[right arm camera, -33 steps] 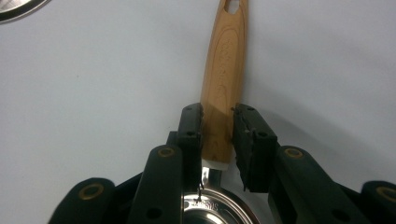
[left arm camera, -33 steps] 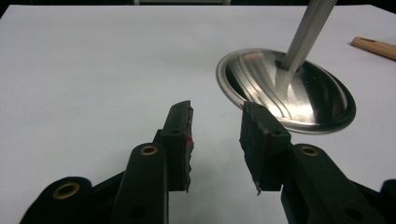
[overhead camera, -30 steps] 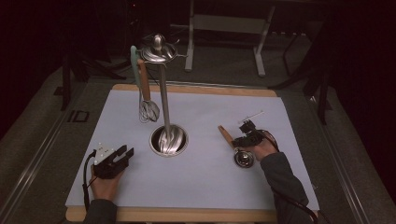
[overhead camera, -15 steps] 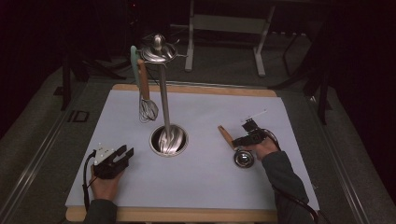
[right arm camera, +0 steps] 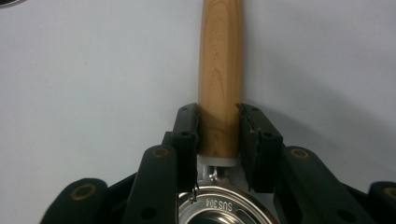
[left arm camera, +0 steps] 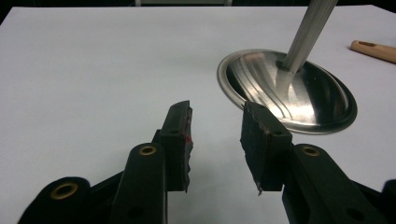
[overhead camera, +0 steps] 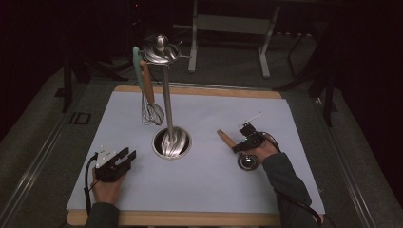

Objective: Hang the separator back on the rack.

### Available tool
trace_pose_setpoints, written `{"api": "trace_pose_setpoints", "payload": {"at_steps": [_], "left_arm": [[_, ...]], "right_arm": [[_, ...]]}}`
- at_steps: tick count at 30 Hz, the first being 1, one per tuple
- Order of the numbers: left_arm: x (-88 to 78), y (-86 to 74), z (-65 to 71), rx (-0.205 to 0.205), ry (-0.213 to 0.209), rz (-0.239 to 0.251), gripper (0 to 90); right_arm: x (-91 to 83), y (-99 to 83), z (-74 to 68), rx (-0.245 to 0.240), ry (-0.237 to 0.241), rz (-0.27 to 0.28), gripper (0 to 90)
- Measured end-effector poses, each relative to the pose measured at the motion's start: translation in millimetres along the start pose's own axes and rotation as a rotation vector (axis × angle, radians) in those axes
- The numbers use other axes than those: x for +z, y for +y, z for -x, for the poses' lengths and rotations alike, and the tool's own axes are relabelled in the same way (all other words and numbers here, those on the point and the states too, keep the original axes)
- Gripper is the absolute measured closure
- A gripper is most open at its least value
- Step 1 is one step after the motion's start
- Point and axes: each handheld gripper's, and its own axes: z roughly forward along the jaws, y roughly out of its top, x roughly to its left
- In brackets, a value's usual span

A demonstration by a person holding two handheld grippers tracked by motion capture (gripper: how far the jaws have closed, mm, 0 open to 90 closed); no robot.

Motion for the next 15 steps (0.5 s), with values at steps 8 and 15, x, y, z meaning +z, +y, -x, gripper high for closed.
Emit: {"api": "trace_pose_setpoints", "payload": {"at_steps": [8, 15], "left_arm": [[0.0, 0.0, -0.2, 0.000, -0.002, -0.001, 63.0], [0.0, 0.0, 0.0, 0.000, -0.001, 0.000, 62.8]], "right_arm": [[-1.5, 1.6, -1.9, -0.009, 0.036, -0.004, 70.2], [-0.2, 1.0, -5.7, -0.020, 0.061, -0.022, 70.7]]}}
